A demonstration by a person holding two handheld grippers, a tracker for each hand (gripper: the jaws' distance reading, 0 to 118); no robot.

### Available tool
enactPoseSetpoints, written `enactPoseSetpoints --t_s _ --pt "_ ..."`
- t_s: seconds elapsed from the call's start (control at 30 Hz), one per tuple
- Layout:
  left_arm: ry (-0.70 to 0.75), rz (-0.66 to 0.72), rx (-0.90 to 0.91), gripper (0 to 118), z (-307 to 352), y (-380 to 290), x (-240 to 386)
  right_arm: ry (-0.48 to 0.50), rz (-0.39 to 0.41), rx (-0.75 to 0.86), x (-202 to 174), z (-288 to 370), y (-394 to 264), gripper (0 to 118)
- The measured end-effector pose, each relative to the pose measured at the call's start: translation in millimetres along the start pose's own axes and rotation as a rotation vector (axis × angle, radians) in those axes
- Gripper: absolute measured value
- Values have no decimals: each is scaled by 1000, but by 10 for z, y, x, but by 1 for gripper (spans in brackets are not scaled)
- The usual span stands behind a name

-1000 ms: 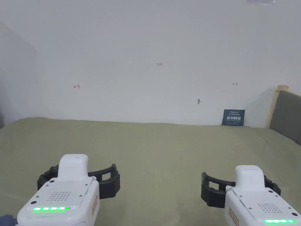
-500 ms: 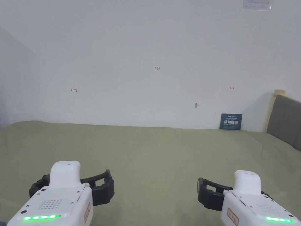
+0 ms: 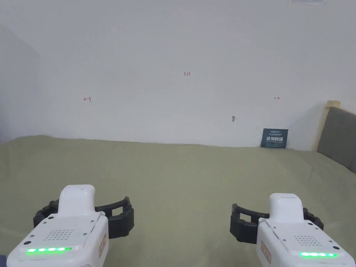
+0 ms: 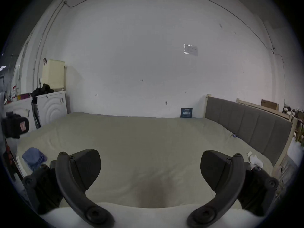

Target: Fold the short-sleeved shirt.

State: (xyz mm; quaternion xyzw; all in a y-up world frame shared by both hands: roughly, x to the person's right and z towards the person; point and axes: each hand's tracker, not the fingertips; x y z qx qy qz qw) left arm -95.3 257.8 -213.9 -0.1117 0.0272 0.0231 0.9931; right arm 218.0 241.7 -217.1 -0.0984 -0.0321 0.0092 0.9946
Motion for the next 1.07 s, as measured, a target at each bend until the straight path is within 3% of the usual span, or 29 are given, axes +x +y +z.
enactPoseSetpoints --t_s 0.1,0.2,0.33,0.47,0.6,0.73,0.83,0.97,1.07 --pt "-4 5 -2 118 -7 -2 -2 -29 -45 -51 13 -43 109 118" --pt "-10 -2 2 118 -1 11 12 -47 -27 -82 47 -213 93 118" --pt "-11 -13 9 118 5 50 28 49 -67 -56 102 -95 216 118" --pt "-14 -17 22 118 9 103 34 66 -80 -50 144 -63 247 118" --pt "-15 -22 32 118 10 118 30 8 -72 -42 135 -29 280 118" --pt "-19 -11 27 118 6 117 40 54 -85 -50 169 26 335 118" --pt "-17 -22 29 118 23 94 71 -20 -87 -50 118 65 362 118" --pt "-33 -17 32 118 17 96 69 90 -172 -71 215 17 335 118" --pt "-37 -9 35 118 35 115 83 110 -193 -74 236 -2 288 118"
